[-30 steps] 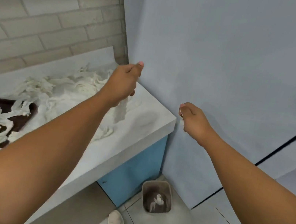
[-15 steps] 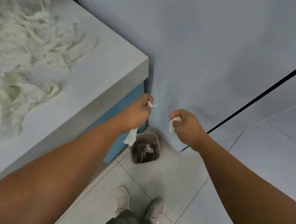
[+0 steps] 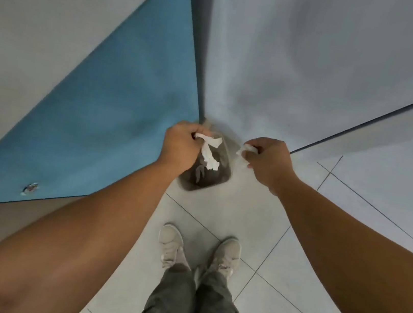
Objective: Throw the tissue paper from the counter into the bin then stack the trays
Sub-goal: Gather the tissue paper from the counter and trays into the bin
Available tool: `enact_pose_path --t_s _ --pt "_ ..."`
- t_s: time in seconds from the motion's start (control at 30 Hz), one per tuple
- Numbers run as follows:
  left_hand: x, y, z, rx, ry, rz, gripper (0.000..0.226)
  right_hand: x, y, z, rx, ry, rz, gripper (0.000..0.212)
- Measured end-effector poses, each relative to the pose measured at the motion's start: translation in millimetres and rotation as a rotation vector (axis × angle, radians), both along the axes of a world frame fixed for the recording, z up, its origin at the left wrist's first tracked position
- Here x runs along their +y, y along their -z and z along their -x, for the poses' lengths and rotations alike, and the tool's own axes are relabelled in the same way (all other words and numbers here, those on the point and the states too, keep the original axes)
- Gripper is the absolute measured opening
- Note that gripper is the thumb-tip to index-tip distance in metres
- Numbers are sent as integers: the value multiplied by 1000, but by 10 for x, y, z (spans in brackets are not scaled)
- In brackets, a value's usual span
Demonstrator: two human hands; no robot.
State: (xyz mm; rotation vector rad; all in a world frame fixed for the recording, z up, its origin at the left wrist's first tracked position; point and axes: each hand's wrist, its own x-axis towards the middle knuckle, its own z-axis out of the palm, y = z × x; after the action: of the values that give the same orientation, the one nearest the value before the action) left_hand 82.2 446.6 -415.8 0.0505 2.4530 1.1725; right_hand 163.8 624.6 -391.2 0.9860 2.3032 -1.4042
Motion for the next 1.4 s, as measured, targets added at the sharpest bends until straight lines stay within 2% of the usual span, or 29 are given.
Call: enact_pose_path --t_s 0.2,0.33,0.4,0.5,0.67,0.77,0.93,1.07,1.17,1.27,1.4 --pt "-19 1057 -13 28 -73 88 29 -138 970 -20 -2 38 -34 22" --pt "-24 1672 -6 -86 -189 124 29 -192 1514 -91 3 75 -17 27" --pt "-41 1872 -7 -149 -154 129 30 -210 1704 -117 11 80 -14 26" --pt "-120 2006 -27 -171 -10 146 48 -243 1877 -147 6 65 -20 22" --pt "-312 1918 -84 2 -22 302 42 -323 1864 -86 21 47 -26 25" --pt "-419 1787 -109 59 -8 294 40 -369 1728 12 57 -8 -55 26" --pt "-547 1716 -116 43 61 225 36 -543 1799 216 24 -122 -82 24" --pt "-599 1649 -90 98 141 238 37 -741 2057 350 -69 -291 -134 40" --pt "-584 1607 -76 134 177 246 33 -805 2087 270 -83 -314 -201 49" --pt "-550 1493 -104 130 148 254 33 -780 1914 126 -60 -253 -201 43" --pt "-501 1119 -186 141 131 262 33 -696 1364 -37 53 -208 -149 42"
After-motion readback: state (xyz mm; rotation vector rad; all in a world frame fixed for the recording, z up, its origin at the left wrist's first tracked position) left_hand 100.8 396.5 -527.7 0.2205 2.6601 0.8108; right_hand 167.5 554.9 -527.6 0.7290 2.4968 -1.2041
